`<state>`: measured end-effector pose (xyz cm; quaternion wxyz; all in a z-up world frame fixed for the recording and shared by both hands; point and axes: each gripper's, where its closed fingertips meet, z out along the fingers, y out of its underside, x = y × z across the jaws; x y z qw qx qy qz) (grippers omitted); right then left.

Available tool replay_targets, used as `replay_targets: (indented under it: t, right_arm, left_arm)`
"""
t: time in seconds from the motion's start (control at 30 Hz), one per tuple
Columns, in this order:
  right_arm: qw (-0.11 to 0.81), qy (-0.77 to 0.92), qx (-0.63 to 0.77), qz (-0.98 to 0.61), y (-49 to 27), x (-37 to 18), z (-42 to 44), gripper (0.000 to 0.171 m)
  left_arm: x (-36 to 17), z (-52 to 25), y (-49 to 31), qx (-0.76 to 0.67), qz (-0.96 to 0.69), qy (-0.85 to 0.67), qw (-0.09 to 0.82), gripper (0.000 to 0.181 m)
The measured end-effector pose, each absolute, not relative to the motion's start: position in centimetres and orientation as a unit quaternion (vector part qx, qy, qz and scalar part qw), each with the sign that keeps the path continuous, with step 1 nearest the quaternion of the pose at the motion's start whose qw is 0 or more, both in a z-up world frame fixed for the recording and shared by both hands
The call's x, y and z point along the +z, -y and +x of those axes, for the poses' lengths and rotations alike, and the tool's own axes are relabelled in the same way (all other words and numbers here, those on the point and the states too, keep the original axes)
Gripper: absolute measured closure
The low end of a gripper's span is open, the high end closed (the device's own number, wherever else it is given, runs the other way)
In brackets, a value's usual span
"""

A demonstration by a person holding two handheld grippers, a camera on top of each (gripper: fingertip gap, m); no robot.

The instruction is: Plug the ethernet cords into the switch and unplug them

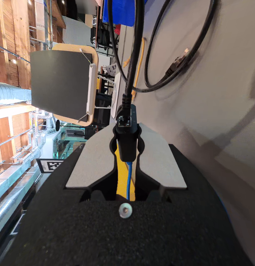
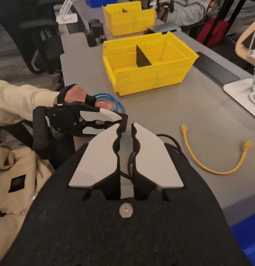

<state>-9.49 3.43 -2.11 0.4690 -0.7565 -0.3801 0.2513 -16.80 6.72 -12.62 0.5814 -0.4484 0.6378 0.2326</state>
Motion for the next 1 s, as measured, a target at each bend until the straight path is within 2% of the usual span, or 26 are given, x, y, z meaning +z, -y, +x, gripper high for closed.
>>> replay_targets:
  t: [0.13,0.33,0.5,0.7,0.77,0.83,1.0]
  right_arm:
    - [0.471,0.354,0.189,-0.786,-7.2,-1.7,-5.2,0.147]
    - [0.441,0.353,0.122,-0.816,-15.3,-5.8,-3.8,0.147]
    - [0.367,0.355,0.122,-0.851,-20.9,-12.6,-5.2,0.144]
    - [0.307,0.355,0.13,-0.873,-22.2,-19.1,-6.1,0.145]
    - [0.309,0.353,0.14,-0.872,-22.4,-19.6,-6.4,0.149]
    - [0.314,0.347,0.16,-0.869,-22.3,-19.5,-6.9,0.161]
    - [0.352,0.336,0.175,-0.856,-22.5,-17.7,-6.8,0.162]
  left_arm:
    - [-12.1,-17.2,-6.9,0.214,-0.466,-0.628,0.586,0.158]
    - [-12.4,-17.7,-6.9,0.215,-0.461,-0.636,0.58,0.158]
    - [-12.6,-17.5,-6.6,0.202,-0.465,-0.64,0.578,0.158]
    - [-13.2,-17.8,-6.6,0.195,-0.473,-0.644,0.569,0.158]
    - [-13.3,-17.9,-6.8,0.188,-0.479,-0.642,0.567,0.158]
    - [-13.2,-18.0,-6.9,0.186,-0.482,-0.64,0.569,0.158]
    - [-13.0,-18.2,-7.2,0.188,-0.486,-0.634,0.571,0.158]
